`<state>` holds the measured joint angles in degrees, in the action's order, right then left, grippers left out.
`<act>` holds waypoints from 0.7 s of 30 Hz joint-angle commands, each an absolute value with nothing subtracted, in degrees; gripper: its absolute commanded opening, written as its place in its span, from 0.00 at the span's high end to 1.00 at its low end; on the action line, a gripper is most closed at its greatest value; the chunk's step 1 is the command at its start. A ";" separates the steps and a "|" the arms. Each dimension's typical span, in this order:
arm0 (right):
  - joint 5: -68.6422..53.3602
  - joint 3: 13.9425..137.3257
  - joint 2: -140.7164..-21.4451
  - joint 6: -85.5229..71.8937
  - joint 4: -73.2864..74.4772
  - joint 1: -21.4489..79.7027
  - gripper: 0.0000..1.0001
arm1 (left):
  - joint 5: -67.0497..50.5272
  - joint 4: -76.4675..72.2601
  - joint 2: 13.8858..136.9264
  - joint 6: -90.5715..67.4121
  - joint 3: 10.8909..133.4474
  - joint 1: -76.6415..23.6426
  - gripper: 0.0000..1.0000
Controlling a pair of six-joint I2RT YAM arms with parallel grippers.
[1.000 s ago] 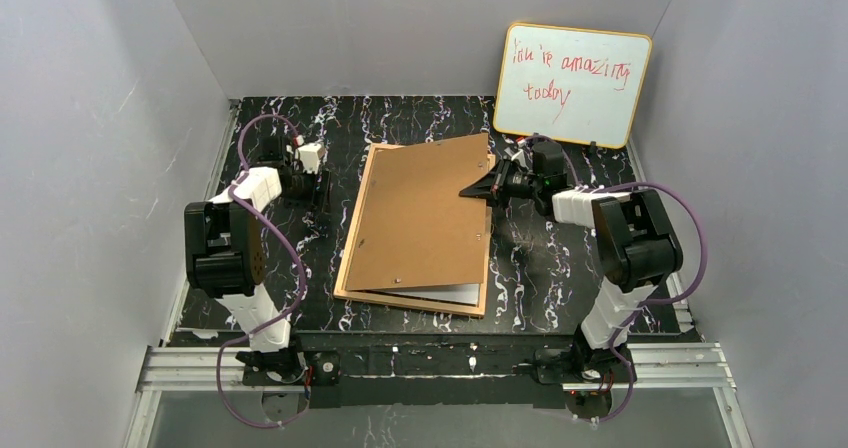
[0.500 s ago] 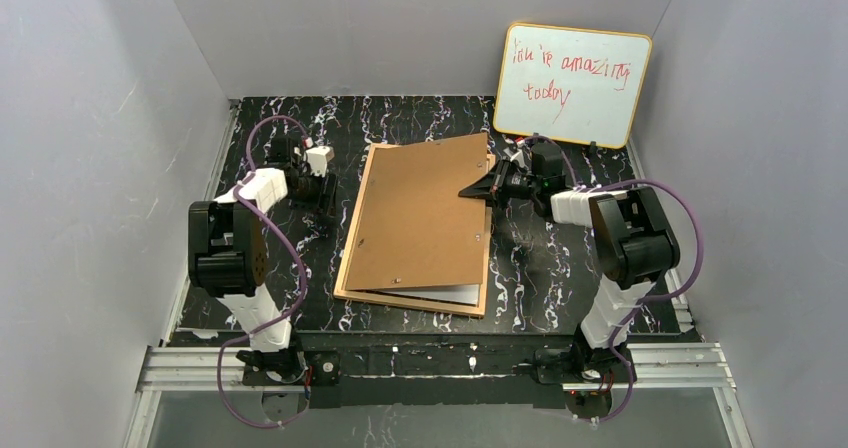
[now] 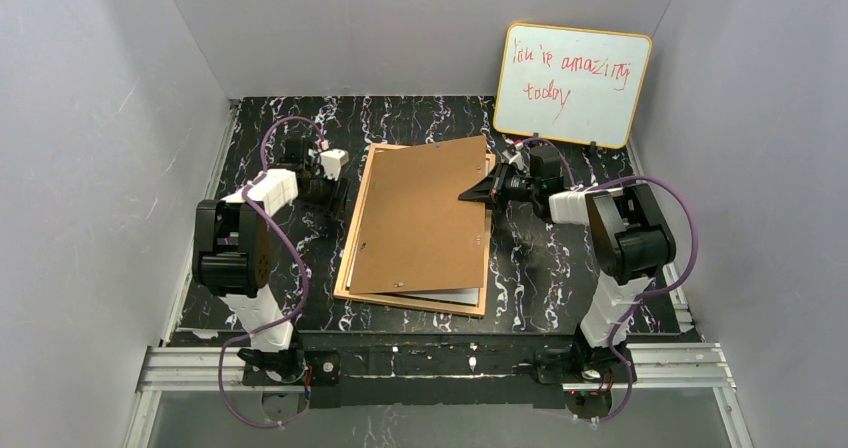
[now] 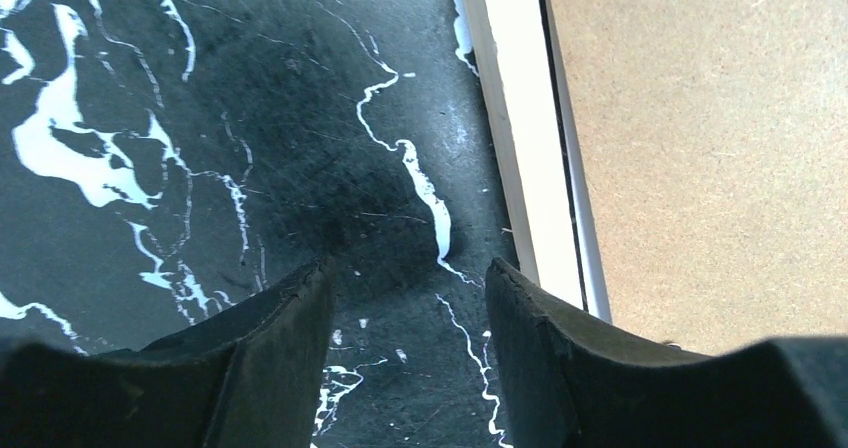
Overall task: Put the photo into the frame
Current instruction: Place the photo frame item in the photo frame.
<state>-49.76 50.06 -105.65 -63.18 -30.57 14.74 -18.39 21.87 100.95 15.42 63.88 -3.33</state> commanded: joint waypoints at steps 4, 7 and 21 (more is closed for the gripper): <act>-50.19 50.49 -103.85 -64.02 -36.30 14.69 0.99 | -18.38 24.04 101.07 16.26 62.58 -5.12 0.51; -49.76 49.65 -103.64 -65.49 -39.16 14.72 0.99 | -19.53 24.63 101.51 16.93 62.50 -5.56 0.58; -47.16 44.48 -102.88 -69.47 -45.54 14.85 0.99 | -20.34 25.86 101.40 19.15 61.71 -7.87 0.69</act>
<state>-47.33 45.56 -105.51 -65.56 -38.72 14.76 -18.83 23.22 101.06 18.04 62.28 -7.03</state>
